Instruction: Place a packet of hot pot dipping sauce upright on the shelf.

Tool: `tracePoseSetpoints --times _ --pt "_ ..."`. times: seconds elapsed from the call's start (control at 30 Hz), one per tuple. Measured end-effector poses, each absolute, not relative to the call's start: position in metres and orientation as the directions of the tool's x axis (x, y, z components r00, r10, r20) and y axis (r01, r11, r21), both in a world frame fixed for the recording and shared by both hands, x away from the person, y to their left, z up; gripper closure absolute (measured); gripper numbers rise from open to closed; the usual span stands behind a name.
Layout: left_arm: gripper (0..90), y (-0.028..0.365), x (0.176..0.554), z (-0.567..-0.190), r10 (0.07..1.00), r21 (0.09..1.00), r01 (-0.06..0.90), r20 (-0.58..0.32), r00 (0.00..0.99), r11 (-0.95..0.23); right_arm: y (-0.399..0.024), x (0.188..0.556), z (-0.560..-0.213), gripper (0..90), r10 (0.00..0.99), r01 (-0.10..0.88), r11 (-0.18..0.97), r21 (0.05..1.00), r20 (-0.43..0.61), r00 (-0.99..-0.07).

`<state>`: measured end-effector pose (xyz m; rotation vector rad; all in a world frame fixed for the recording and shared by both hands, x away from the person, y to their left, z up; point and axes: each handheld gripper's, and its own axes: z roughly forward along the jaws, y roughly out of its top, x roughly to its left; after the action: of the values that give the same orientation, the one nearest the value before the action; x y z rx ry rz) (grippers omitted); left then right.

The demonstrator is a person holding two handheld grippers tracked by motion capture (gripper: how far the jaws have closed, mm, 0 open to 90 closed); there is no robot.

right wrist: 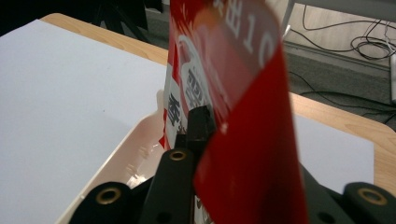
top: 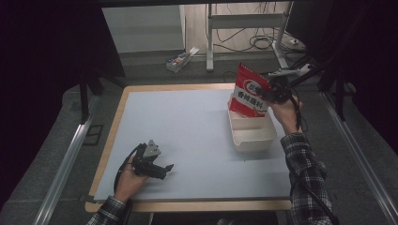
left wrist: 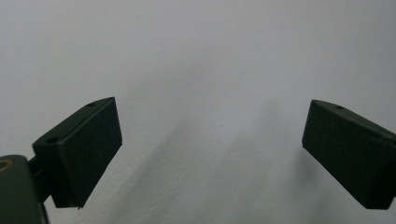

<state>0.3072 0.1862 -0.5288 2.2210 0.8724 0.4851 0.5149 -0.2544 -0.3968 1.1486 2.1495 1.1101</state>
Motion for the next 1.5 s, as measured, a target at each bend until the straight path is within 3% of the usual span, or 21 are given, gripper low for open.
tracePoseSetpoints --times 0.2,0.5,0.7,1.5 --pt "4.6 0.186 0.307 -0.529 0.704 0.717 0.446 0.087 0.705 -0.536 -0.252 0.514 -0.393 65.3 0.843 0.462 0.326 0.825 -0.032 -0.537" --pt "4.7 0.186 0.307 -0.529 0.702 0.716 0.446 0.086 0.707 -0.537 -0.25 0.518 -0.393 31.3 0.843 0.488 0.319 0.812 -0.007 -0.538" --pt "4.7 0.186 0.307 -0.529 0.703 0.719 0.445 0.086 0.705 -0.534 -0.248 0.519 -0.395 18.6 0.842 0.491 0.316 0.812 -0.002 -0.539" --pt "4.6 0.187 0.307 -0.528 0.706 0.724 0.445 0.08 0.704 -0.526 -0.25 0.495 -0.385 7.0 0.811 0.455 0.359 0.815 -0.031 -0.584"
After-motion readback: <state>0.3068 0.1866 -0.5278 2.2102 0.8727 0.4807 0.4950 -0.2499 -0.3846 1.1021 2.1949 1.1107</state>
